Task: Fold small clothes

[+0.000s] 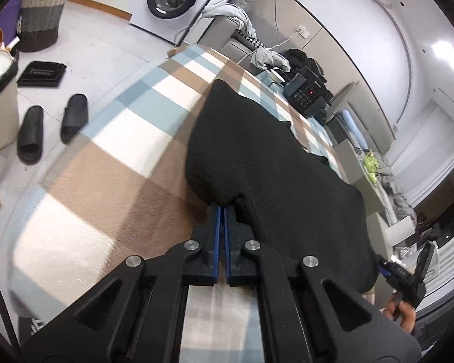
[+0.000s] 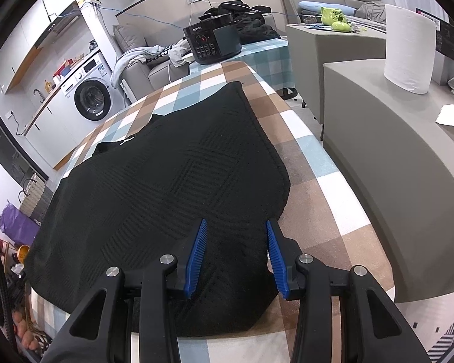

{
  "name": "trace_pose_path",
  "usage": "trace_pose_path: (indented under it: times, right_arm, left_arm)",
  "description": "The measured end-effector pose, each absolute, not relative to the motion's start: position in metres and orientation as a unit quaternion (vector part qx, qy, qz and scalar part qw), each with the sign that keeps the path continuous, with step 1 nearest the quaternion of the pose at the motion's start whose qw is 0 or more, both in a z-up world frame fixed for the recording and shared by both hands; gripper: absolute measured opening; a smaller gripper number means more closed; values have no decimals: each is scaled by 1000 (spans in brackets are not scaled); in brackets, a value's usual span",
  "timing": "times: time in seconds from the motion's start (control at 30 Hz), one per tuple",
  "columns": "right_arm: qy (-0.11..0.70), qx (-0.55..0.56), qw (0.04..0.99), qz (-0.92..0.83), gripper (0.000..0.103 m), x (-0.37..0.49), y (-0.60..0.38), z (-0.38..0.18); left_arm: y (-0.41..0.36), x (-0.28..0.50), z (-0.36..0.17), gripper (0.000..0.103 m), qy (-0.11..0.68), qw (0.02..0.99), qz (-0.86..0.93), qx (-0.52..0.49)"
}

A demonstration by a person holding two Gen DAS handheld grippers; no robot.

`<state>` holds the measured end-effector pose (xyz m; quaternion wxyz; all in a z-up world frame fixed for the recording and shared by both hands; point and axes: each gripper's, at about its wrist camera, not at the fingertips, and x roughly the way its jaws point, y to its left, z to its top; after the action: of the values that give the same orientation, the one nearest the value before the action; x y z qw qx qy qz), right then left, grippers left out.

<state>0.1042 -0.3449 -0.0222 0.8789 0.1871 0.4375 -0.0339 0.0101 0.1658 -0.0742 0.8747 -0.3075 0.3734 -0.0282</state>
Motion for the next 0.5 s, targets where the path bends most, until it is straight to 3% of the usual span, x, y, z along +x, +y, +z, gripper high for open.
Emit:
trace_pose_path:
  times: [0.5]
  right_arm:
    - [429,223,875,-42,48,83,-371,-22]
  left_arm:
    - [173,-22,-82,0,399,872,11,-282]
